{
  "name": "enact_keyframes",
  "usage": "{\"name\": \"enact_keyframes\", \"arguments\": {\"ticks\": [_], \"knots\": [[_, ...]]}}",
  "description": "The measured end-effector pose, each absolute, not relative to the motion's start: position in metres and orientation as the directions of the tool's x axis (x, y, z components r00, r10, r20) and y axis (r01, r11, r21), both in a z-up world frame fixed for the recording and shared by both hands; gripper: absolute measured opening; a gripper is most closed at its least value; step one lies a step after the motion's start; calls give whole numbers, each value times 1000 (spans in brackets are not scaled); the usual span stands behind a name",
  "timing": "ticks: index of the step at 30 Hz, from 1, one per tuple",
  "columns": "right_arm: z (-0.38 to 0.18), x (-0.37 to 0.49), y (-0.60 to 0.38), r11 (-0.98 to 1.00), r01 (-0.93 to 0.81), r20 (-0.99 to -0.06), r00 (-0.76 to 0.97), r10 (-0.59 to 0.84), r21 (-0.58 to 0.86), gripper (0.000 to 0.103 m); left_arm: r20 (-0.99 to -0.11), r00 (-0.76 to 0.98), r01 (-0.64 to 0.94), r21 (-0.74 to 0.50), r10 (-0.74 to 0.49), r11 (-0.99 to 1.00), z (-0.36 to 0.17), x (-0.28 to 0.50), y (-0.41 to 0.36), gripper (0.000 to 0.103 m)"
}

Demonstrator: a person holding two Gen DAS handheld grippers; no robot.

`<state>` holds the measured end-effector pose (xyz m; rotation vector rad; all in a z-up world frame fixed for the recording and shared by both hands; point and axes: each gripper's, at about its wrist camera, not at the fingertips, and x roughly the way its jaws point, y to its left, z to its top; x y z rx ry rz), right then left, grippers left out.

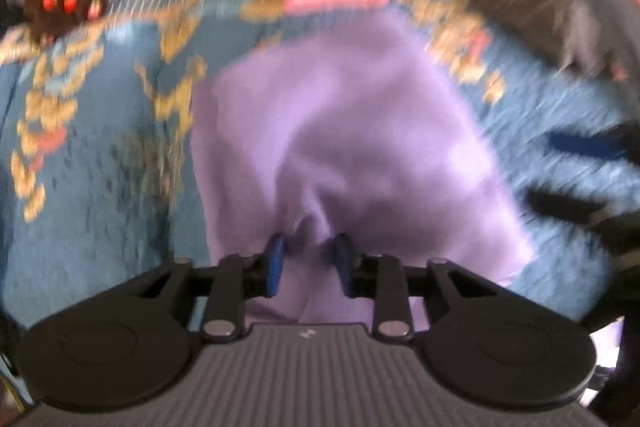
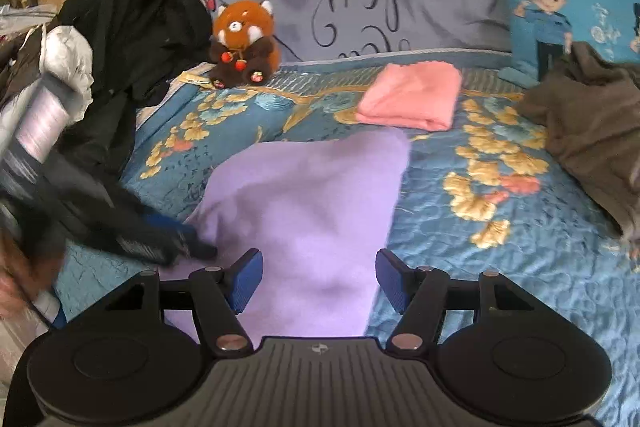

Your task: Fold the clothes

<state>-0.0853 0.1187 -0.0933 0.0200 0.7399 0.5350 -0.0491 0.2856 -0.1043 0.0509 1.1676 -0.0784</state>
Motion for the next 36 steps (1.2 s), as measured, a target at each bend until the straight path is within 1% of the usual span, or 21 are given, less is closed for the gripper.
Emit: {"name": "enact_keyframes", "arguments": {"ticks": [2, 4, 6, 8, 9, 10, 11, 13, 17, 19, 21, 23, 27, 29, 31, 32, 34, 35, 36], "knots": [[-90, -83, 117, 865, -459, -631, 615, 474, 203, 62, -921, 384, 26, -52, -58, 998, -115, -53, 298, 49], [-87, -81, 116, 864, -461, -625, 618, 477, 204, 62, -916, 393, -12, -93, -81, 996, -114, -58, 307, 49], [-84, -79, 115, 862, -463, -619, 621, 481, 205, 62, -904, 421, -11, -94, -81, 995, -104, -67, 309, 48], [-80, -77, 113, 861, -465, -613, 624, 484, 206, 63, -878, 466, 5, -121, -110, 993, -87, -78, 310, 47], [-79, -76, 113, 860, -467, -610, 626, 486, 206, 63, -861, 489, 18, -149, -139, 989, -80, -83, 311, 48], [-76, -71, 117, 856, -479, -607, 626, 489, 197, 64, -849, 503, 30, -171, -163, 985, -74, -87, 311, 51], [-74, -64, 124, 846, -503, -608, 619, 497, 179, 64, -846, 507, 39, -172, -168, 984, -72, -88, 309, 56], [-71, -51, 143, 815, -562, -613, 598, 516, 138, 64, -855, 497, 51, -140, -147, 989, -74, -88, 304, 61], [-72, -25, 184, 729, -682, -647, 529, 548, 59, 64, -882, 462, 39, -86, -94, 996, -93, -88, 297, 61], [-74, -6, 203, 702, -711, -678, 500, 539, 34, 64, -889, 452, 23, -69, -72, 997, -103, -89, 296, 61], [-76, 14, 224, 678, -735, -714, 467, 522, 16, 64, -885, 460, 5, -79, -72, 997, -108, -92, 298, 61], [-77, 35, 242, 664, -747, -746, 442, 498, 0, 65, -879, 472, -21, -88, -68, 996, -111, -94, 303, 67], [-80, 78, 276, 674, -735, -838, 318, 444, 78, 65, -864, 497, -105, -148, -77, 983, -116, -99, 312, 67], [-86, 90, 295, 677, -729, -893, 230, 386, 104, 64, -862, 503, -118, -144, -66, 982, -117, -99, 311, 67], [-94, 89, 317, 650, -760, -931, 242, 273, -6, 64, -862, 504, -112, -121, -49, 986, -116, -98, 307, 67], [-98, 87, 328, 629, -774, -943, 255, 214, -67, 63, -862, 505, -96, -102, -40, 990, -116, -98, 305, 69], [-109, 79, 344, 560, -805, -949, 300, 100, -196, 62, -862, 505, -89, -90, -33, 992, -117, -99, 304, 71], [-110, 79, 345, 556, -807, -952, 293, 84, -199, 57, -863, 504, -88, -96, -38, 992, -118, -99, 305, 71], [-110, 79, 346, 559, -807, -957, 279, 78, -190, 48, -862, 505, -87, -103, -45, 991, -119, -99, 307, 71]]}}
